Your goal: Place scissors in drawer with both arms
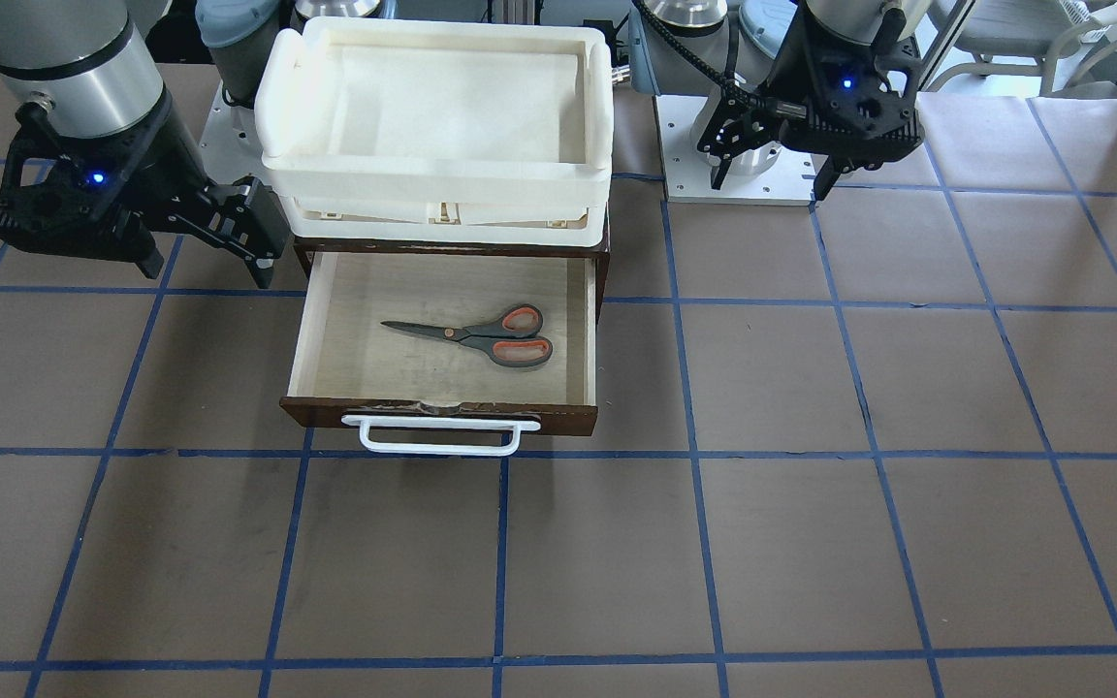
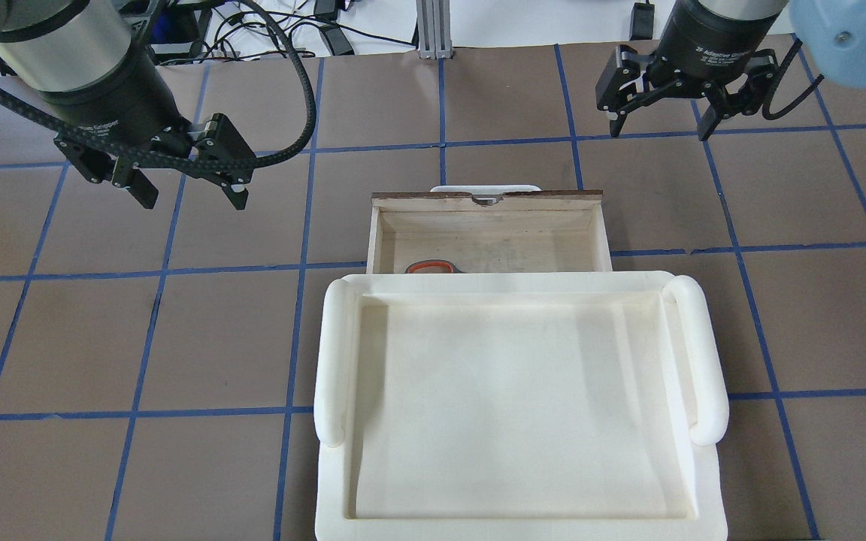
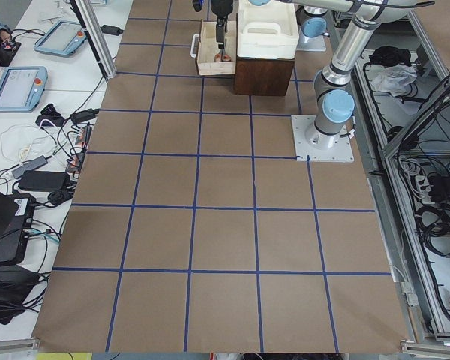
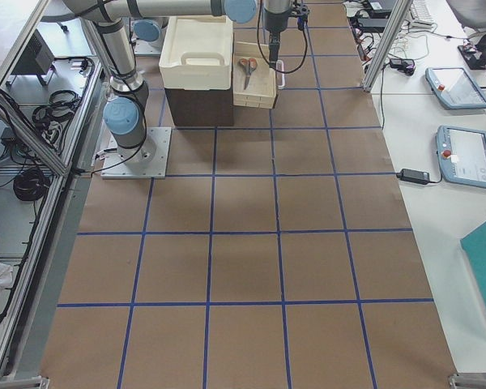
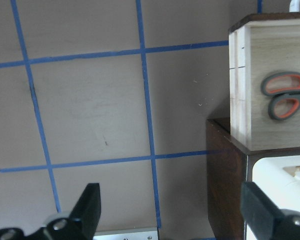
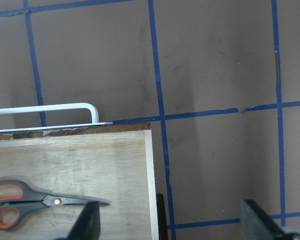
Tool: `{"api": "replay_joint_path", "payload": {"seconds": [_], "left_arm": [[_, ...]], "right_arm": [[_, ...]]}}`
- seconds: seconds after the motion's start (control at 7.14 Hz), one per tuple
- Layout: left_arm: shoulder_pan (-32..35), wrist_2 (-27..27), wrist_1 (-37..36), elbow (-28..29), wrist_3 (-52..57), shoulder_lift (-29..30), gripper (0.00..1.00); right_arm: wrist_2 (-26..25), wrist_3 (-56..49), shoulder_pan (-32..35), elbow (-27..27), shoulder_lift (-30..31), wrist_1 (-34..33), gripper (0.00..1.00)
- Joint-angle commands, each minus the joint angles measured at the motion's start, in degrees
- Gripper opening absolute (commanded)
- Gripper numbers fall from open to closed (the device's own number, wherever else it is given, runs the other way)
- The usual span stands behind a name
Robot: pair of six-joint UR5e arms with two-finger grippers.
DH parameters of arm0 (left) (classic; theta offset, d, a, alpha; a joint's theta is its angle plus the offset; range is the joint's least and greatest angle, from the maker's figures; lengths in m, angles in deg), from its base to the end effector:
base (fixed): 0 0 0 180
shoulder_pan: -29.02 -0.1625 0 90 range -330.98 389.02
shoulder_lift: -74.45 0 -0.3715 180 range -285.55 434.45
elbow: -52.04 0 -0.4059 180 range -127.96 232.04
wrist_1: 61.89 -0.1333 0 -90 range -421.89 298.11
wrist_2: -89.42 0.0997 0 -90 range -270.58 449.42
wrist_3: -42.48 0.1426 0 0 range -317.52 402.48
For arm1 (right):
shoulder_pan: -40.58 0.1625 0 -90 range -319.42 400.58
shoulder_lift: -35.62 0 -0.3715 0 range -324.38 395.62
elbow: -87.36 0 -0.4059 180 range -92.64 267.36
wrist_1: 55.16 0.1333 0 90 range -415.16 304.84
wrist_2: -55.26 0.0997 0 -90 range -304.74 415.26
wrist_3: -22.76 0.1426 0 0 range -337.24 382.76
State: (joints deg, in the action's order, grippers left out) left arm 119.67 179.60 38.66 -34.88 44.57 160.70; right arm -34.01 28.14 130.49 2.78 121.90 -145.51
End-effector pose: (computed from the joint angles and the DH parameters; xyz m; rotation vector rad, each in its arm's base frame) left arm -0.1382 -0.4674 0.4327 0.0752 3.1367 0.1019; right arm 0.1343 -0.5348 0.4063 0.1488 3.1232 -0.0550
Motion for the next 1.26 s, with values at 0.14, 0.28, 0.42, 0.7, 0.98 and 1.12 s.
{"api": "replay_joint_path", "payload": {"seconds": [0.14, 0.28, 0.42, 0.7, 0.98, 1.12], "left_arm": [[-2.06, 2.55, -0.25, -0.80, -2.25, -0.29, 0.94], [-1.97, 2.29, -4.79, -0.98, -4.35, 0.32, 0.94], [-1.97, -0.33, -6.75, -0.98, -4.98, 0.68, 0.94], [-1.97, -1.85, -6.68, -0.98, -5.78, 0.59, 0.94], [-1.88, -1.41, -6.77, -1.07, -5.08, 0.77, 0.96], [-1.88, -1.58, -6.86, -1.07, -5.16, 0.77, 0.96]], "right_arm": [[-0.73, -0.02, 0.00, -0.32, 0.03, 0.00, 1.00], [-0.73, -0.02, 0.00, -0.41, 0.03, 0.09, 1.00], [-0.82, 0.07, 0.00, -0.41, 0.20, 0.09, 1.00], [-0.73, 0.07, 0.00, -0.50, 0.20, 0.09, 1.00], [-0.38, 0.42, 0.09, -0.76, 0.29, 0.00, 1.00], [-0.47, 0.42, 0.00, -0.76, 0.29, 0.00, 1.00]]}}
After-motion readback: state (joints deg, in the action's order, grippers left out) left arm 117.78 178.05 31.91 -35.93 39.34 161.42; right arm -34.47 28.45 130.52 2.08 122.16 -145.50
